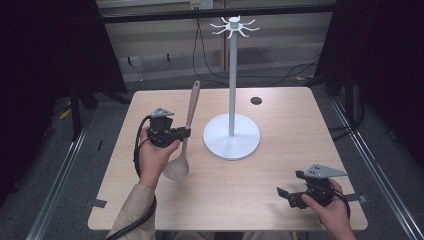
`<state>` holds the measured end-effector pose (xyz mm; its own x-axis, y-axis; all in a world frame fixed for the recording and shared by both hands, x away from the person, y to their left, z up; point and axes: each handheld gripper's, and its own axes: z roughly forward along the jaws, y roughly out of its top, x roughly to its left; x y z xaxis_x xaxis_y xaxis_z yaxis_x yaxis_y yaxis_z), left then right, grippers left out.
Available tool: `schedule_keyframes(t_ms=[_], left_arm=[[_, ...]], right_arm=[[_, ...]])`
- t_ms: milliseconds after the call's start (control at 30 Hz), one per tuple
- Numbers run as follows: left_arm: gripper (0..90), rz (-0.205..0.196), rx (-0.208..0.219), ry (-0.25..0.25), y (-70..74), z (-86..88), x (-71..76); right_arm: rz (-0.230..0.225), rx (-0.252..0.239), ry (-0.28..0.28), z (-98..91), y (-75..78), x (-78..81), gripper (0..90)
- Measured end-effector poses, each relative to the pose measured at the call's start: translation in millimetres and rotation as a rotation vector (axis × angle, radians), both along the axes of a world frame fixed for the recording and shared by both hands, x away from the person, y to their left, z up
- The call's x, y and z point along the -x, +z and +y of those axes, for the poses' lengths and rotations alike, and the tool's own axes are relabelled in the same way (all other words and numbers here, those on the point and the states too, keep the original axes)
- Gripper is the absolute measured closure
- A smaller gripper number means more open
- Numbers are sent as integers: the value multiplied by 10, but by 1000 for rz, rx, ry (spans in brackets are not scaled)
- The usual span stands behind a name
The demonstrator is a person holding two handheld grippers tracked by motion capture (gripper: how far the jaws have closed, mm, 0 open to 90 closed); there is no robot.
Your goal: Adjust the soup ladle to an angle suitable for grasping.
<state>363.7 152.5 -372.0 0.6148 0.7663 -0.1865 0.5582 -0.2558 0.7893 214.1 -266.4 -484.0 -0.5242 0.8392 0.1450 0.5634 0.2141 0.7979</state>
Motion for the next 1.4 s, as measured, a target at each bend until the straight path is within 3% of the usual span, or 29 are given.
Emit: schedule_keyframes(t_ms=[300,533,867,1400], left_arm=[[788,-73,34,-31,142,-15,41],[787,-108,61,-56,261,-31,60],[788,-130,102,-87,407,-38,75],[788,-191,116,-110,686,-103,67]], right_arm=[[-1,2,0,4,1,2,43],[1,1,0,11,6,5,42],[0,0,3,12,9,5,42],[-2,8,7,16,-2,2,42]])
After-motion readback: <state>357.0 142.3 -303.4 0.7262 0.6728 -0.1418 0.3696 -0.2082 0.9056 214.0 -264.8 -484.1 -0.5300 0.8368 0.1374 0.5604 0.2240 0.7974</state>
